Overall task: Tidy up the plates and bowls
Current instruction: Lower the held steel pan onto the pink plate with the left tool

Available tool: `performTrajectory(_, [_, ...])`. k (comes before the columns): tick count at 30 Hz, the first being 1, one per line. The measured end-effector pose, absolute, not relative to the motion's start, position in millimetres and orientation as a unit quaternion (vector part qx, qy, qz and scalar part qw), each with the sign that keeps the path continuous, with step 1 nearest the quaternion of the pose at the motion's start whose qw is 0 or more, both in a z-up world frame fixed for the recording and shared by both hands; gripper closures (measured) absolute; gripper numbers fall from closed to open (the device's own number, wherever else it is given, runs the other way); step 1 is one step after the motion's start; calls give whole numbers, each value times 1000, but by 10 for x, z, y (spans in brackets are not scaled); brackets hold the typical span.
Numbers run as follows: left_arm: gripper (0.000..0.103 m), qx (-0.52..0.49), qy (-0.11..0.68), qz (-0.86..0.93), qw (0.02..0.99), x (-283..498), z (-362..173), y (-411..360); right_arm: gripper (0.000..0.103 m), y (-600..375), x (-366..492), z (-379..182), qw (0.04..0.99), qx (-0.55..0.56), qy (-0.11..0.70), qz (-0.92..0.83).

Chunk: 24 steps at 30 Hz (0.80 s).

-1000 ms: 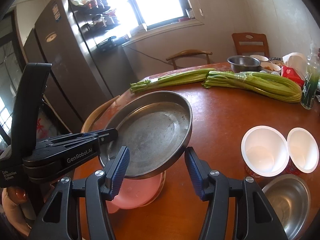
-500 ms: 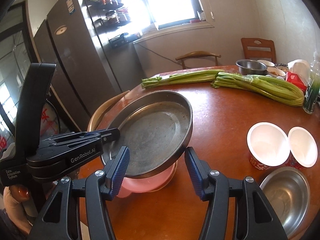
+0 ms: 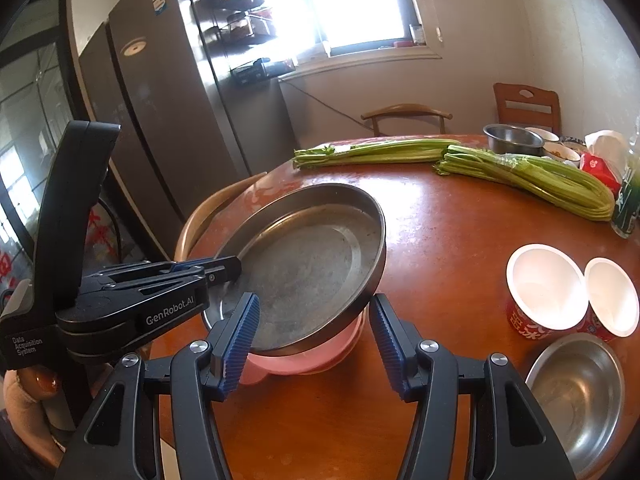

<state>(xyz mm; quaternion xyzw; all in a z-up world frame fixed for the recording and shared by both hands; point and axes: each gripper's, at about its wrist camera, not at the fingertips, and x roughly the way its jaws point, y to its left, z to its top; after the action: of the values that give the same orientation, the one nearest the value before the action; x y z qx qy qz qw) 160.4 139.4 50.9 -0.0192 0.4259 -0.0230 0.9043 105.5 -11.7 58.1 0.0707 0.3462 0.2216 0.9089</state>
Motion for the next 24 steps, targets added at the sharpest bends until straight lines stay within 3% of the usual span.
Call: performTrajectory(24, [93, -37, 445, -20, 894, 1824, -10, 1579, 43, 107, 1270, 147, 896, 34, 381, 226])
